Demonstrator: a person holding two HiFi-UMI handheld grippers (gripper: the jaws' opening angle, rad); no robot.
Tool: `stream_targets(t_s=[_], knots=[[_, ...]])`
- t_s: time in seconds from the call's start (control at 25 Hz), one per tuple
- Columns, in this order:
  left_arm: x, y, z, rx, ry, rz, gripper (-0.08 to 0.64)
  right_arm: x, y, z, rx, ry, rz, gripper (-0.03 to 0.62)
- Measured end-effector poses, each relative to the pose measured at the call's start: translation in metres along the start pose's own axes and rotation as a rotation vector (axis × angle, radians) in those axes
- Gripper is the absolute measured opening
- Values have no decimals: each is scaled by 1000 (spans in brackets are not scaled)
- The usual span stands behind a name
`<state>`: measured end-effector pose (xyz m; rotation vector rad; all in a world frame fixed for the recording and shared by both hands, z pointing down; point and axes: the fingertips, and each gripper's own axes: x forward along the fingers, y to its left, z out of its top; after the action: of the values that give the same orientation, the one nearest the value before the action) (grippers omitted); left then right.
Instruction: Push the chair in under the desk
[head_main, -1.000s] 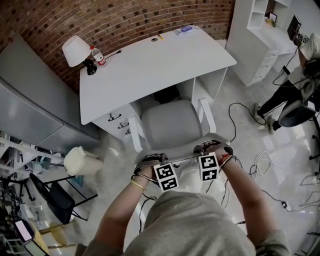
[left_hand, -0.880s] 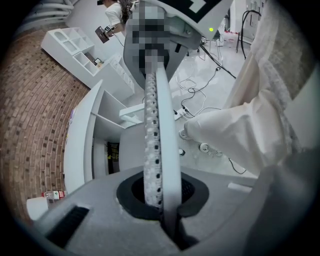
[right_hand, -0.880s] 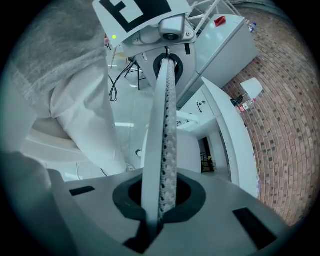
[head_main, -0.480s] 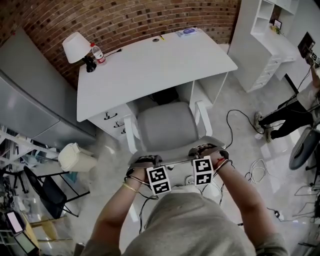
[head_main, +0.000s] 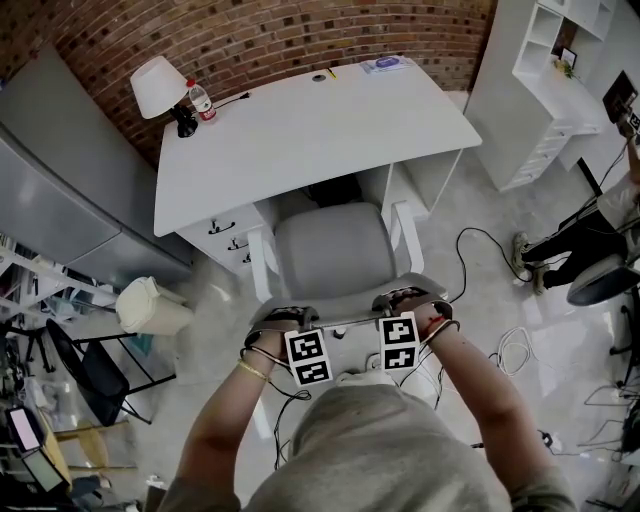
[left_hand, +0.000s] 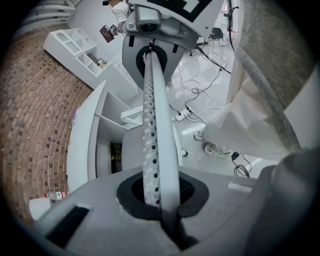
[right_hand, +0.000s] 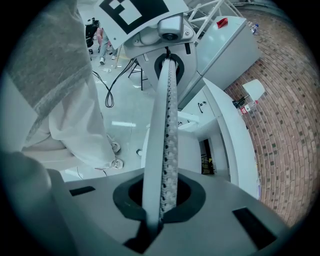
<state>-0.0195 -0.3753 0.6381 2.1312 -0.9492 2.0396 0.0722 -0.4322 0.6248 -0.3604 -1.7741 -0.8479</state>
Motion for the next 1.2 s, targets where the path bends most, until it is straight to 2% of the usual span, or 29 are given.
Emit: stream_targets(t_s=[1.2], knots=[[19, 42, 9, -56, 30, 34, 11, 15, -44, -25, -56, -14, -10, 9]])
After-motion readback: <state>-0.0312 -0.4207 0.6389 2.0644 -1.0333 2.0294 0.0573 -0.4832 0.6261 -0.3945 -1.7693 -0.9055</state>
